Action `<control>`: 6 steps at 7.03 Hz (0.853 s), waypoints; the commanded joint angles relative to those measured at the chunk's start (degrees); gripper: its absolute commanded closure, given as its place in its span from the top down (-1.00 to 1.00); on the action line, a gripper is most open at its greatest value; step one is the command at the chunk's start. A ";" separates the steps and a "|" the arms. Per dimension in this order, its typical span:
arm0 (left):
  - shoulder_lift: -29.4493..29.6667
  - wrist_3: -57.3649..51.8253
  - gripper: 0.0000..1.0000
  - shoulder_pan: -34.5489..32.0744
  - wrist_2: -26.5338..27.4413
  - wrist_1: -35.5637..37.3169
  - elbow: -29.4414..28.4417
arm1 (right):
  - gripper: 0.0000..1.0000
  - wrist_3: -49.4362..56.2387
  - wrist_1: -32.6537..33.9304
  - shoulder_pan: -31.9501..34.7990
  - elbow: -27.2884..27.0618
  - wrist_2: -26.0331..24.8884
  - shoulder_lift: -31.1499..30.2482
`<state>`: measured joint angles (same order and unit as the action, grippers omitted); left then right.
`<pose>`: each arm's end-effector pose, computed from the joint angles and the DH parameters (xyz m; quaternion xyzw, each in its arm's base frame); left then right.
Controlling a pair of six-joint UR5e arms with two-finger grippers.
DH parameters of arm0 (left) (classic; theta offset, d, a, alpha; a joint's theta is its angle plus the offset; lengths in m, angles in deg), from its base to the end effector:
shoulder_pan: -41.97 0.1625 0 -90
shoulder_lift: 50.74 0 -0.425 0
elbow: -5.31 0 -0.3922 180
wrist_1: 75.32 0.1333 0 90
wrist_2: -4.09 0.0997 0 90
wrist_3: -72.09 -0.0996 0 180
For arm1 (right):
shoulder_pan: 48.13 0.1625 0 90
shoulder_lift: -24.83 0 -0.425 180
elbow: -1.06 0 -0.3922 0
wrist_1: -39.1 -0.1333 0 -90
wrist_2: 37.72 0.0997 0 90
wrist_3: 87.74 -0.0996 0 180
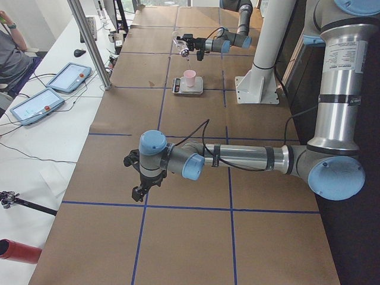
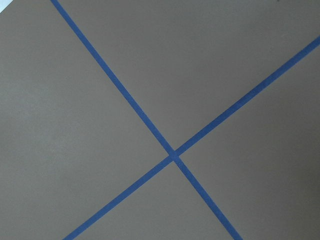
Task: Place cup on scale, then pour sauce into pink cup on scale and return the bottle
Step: 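Tilt the bottle spout down over the pink cup with the right gripper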
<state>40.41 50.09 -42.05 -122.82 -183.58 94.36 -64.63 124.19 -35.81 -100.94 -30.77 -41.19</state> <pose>-0.0189 -0.5253 0.6300 0.1942 0.2882 0.2756 0.8962 -0.5106 -0.3492 0.2642 0.5172 0.4322 -0.3929 0.6256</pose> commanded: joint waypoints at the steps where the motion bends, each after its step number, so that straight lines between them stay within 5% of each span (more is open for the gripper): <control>1: 0.17 0.11 1.00 0.00 0.00 -0.46 -0.63 | -1.00 8.67 -0.01 0.07 -0.39 -1.24 2.19; 3: 0.43 0.11 1.00 0.00 0.00 -0.46 -0.63 | -1.00 6.71 -1.40 -0.19 0.13 -1.16 1.86; 6: 0.52 0.02 1.00 0.00 0.00 -0.46 -0.10 | -1.00 -11.61 -4.49 -0.28 3.81 2.17 0.71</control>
<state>40.86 50.14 -42.05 -122.82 -184.04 94.10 -68.08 120.33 -36.02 -98.77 -30.30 -40.22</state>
